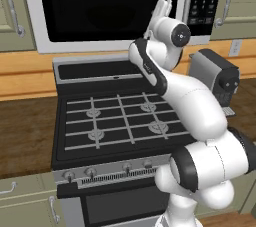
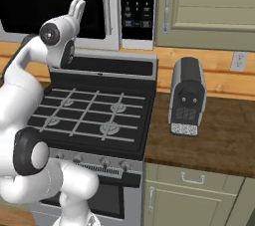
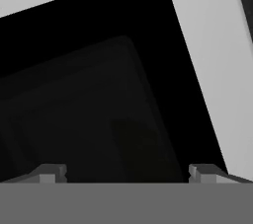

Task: Open the microwave, place the bowl with waffle inside the microwave, then close the microwave door and turn it on.

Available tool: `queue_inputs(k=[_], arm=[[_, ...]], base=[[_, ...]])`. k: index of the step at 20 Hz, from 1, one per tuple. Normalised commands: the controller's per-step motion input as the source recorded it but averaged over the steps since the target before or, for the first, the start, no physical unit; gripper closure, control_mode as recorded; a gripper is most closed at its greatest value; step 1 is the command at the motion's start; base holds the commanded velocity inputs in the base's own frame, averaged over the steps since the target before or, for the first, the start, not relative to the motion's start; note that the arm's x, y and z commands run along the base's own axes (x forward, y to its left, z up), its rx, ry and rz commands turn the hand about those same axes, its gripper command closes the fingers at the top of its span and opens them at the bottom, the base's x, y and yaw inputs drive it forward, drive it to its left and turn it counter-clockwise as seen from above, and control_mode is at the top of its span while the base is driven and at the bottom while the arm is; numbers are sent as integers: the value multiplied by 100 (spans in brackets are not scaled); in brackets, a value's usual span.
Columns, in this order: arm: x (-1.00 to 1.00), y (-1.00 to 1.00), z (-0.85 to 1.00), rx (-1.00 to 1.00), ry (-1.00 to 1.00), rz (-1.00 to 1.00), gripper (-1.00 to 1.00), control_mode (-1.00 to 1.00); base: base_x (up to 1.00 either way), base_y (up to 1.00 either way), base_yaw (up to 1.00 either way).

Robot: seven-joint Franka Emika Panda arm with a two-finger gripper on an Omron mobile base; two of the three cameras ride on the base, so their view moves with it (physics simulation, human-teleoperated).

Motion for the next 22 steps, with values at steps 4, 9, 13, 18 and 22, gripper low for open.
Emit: queue_inputs(k=[4, 9, 13, 18, 22], arm=[[24, 0, 0, 0, 0, 0, -100, -100], [27, 0, 0, 0, 0, 0, -100, -100], [23, 0, 0, 0, 0, 0, -100, -100], [12, 0, 0, 0, 0, 0, -100, -100], [0, 0, 0, 0, -2, 0, -100, -100]], base=[[0, 0, 0], [0, 0, 0], [0, 0, 0], [0, 0, 0], [0, 0, 0]])
